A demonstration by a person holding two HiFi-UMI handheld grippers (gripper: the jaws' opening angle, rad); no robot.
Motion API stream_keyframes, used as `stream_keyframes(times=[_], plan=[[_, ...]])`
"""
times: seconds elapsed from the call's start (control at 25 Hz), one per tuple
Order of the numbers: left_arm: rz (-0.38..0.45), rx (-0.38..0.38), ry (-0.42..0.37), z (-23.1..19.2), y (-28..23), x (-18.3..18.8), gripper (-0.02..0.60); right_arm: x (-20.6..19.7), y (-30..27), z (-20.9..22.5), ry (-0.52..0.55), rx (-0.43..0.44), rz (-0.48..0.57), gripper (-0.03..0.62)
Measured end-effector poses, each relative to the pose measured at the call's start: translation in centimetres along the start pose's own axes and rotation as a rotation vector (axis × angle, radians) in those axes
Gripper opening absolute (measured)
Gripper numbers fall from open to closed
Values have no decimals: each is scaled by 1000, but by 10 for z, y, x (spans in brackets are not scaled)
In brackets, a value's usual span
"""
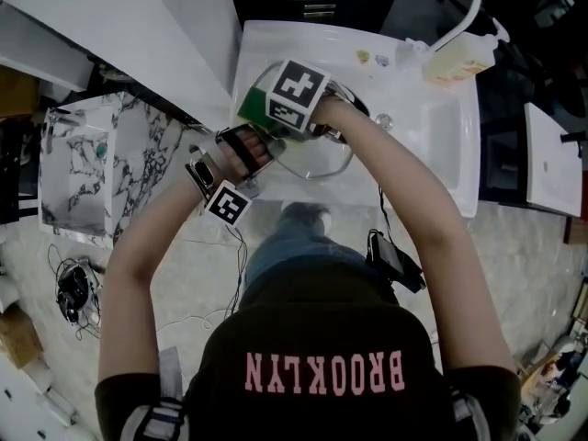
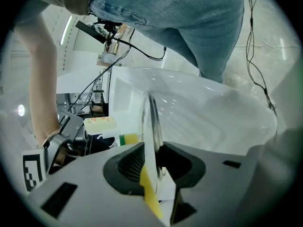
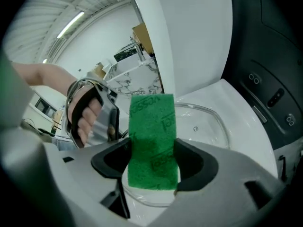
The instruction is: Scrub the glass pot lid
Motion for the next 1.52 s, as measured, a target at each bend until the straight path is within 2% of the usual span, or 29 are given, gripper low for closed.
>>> stream_keyframes(times=[0.2,0.56,0.76,1.0,1.32,1.52], plan=[[-3,2,12,3,2,-2,107,7,0,15,-50,21,5,278],[8,-5,32,8,2,-4,109,10,1,49,-168,134,23,278],[12,-4,50,10,2,-7,109,5,4,65,-206,156,32,278],[9,-7,69,12,3,-9,109,-2,8,87,-277,179,103,278],[-2,-30,95,23,6,-11,112,-9,5,116,-353,216,124,278],[3,-22,117,22,10,-12,112,-21,9,142,-378,147,104,278]])
Point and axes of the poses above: the fingertips, and each gripper's own axes: y backward along the fingers, z to its right, x out of its top, the point moved 2 cm from there along y, backward along the fingers, and after that the axes turned 13 degrees about x, right-handed, at the moved point
